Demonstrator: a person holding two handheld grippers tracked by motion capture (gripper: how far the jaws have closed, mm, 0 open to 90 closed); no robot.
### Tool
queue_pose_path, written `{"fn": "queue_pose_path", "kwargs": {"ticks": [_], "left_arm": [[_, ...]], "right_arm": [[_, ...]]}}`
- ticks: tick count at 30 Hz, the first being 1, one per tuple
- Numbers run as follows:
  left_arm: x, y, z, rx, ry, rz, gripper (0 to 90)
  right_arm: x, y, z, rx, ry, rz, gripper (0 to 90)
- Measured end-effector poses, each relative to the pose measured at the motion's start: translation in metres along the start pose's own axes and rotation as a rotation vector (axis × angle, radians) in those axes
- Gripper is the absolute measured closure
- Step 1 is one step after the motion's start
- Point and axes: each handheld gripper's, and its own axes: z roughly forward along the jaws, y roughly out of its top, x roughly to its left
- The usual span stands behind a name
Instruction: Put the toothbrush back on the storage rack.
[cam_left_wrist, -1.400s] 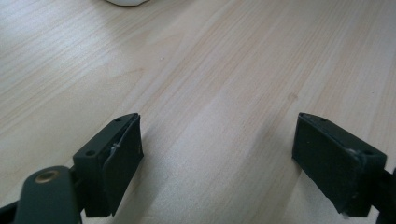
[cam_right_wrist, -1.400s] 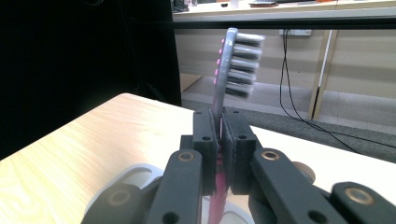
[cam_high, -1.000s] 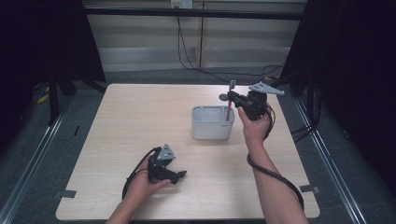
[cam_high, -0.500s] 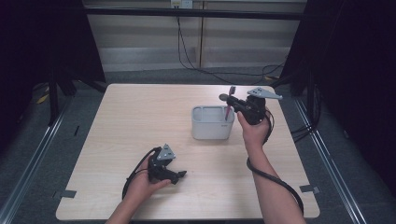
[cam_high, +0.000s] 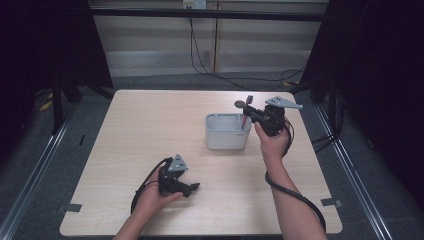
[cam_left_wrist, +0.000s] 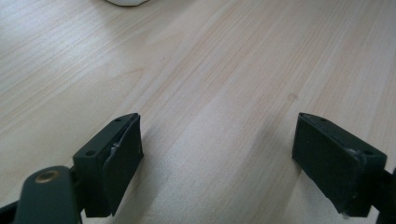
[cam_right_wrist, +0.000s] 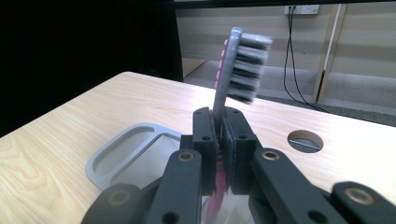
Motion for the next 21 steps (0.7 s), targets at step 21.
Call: {"fn": "queue_pose_path", "kwargs": {"ticks": [21], "left_arm": [[0.0003, 0.0001, -0.0002, 0.003, 0.0, 0.004, 15.7]], "right_arm": [[-0.0032, -0.0009, -0.0052, 0.006, -0.02, -0.025, 84.6]]}}
